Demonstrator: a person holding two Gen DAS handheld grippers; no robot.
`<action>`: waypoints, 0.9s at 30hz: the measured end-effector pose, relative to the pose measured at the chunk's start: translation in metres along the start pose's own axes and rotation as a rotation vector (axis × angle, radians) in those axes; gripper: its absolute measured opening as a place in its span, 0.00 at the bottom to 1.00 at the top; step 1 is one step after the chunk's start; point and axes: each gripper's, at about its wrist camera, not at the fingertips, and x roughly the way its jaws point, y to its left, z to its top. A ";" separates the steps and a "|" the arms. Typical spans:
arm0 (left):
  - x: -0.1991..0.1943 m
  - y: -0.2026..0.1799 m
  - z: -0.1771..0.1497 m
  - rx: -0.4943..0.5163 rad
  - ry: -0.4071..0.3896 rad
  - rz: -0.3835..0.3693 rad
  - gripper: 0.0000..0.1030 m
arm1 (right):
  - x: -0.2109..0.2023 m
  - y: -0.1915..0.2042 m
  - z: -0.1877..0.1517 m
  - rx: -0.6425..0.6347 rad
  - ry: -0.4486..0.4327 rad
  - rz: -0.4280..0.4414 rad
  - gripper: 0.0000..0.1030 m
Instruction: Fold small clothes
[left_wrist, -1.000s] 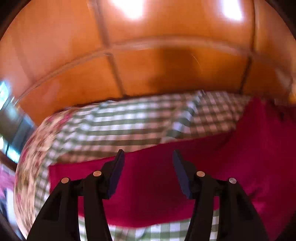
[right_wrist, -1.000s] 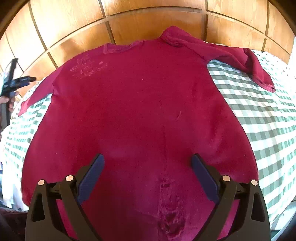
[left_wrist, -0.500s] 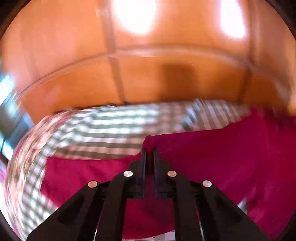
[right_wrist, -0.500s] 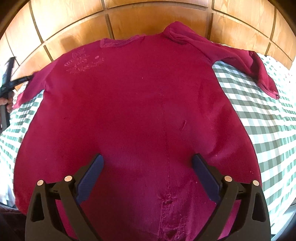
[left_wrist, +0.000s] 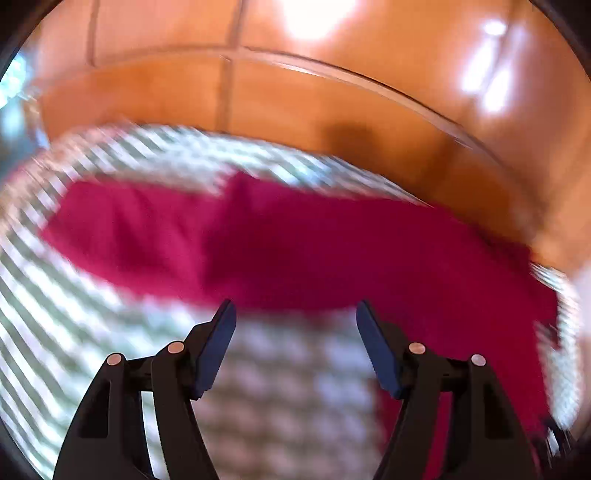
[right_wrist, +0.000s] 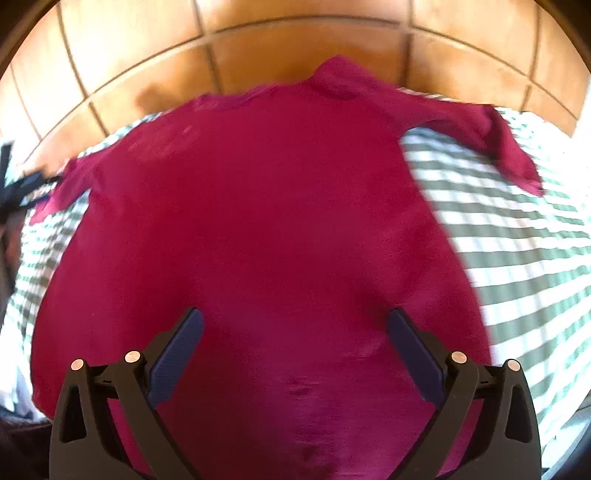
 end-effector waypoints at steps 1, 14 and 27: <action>-0.008 -0.006 -0.017 0.012 0.024 -0.060 0.65 | -0.005 -0.008 0.000 0.008 -0.010 -0.017 0.96; -0.048 -0.073 -0.171 0.248 0.178 -0.124 0.14 | -0.029 -0.089 -0.059 0.086 0.082 0.049 0.49; -0.068 -0.056 -0.165 0.210 0.186 -0.071 0.25 | -0.066 -0.080 -0.079 -0.001 0.101 0.179 0.12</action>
